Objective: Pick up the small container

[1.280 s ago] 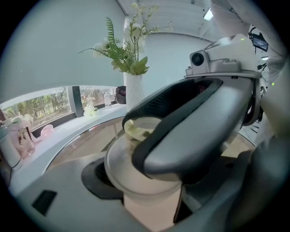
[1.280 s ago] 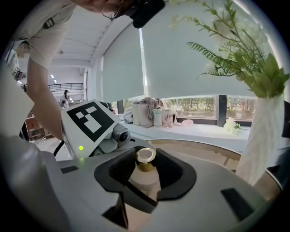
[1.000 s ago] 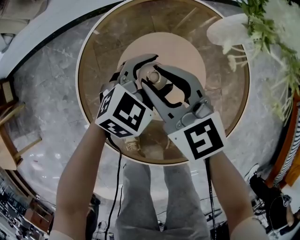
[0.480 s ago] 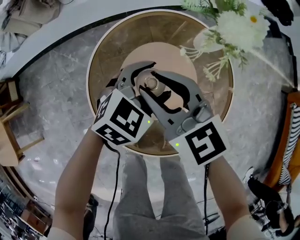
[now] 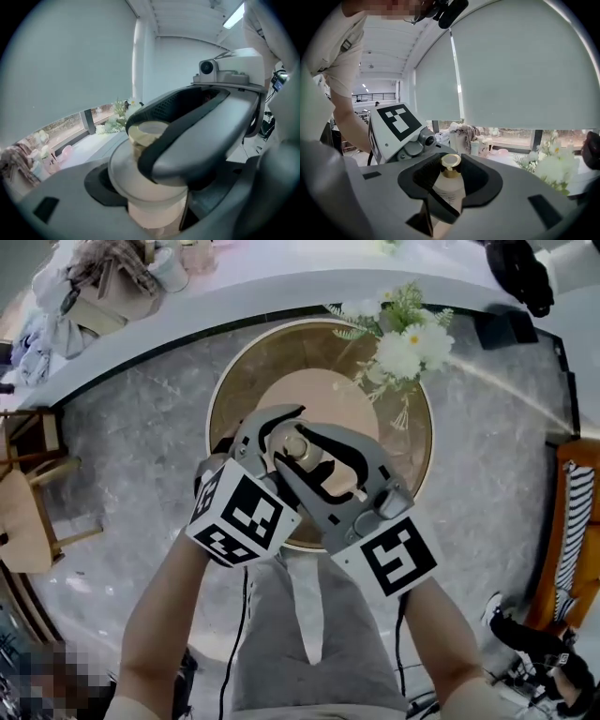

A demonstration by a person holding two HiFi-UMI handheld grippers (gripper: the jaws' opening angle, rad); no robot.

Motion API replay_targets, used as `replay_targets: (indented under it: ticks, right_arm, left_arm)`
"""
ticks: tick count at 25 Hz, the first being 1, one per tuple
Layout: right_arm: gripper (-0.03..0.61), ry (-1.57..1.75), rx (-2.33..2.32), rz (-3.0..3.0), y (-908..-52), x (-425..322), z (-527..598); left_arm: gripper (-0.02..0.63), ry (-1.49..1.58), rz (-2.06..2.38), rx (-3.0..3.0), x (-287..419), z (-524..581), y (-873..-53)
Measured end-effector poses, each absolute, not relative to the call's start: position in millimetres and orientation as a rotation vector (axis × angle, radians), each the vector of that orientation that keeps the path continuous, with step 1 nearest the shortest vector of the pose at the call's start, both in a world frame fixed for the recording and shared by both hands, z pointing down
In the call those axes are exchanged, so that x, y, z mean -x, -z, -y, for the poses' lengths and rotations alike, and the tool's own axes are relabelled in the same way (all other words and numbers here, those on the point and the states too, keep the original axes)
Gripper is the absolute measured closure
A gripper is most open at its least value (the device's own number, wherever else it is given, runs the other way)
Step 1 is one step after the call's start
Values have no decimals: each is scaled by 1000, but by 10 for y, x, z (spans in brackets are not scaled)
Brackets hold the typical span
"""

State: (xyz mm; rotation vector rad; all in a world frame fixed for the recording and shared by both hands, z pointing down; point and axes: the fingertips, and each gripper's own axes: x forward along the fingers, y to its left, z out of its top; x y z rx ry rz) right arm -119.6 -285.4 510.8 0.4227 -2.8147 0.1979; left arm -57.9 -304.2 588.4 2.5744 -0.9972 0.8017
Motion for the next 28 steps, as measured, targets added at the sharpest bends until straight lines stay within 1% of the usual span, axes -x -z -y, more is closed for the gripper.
replay_targets:
  ticks: [12,23,28]
  right_arm:
    - [443,-81,-382,2833,-3299,1235,2624]
    - [443,61,-329,2916,-1765,1158,2325]
    - [443,126,-285,2933,-1235,1121,2097]
  left_arm:
    - [273,-748,1051,-2617,625,2879,-4045]
    - [273,-766,1187,-2652,609,2690,-2517]
    - [273,-766,1254,-2648,603,2502,-1965]
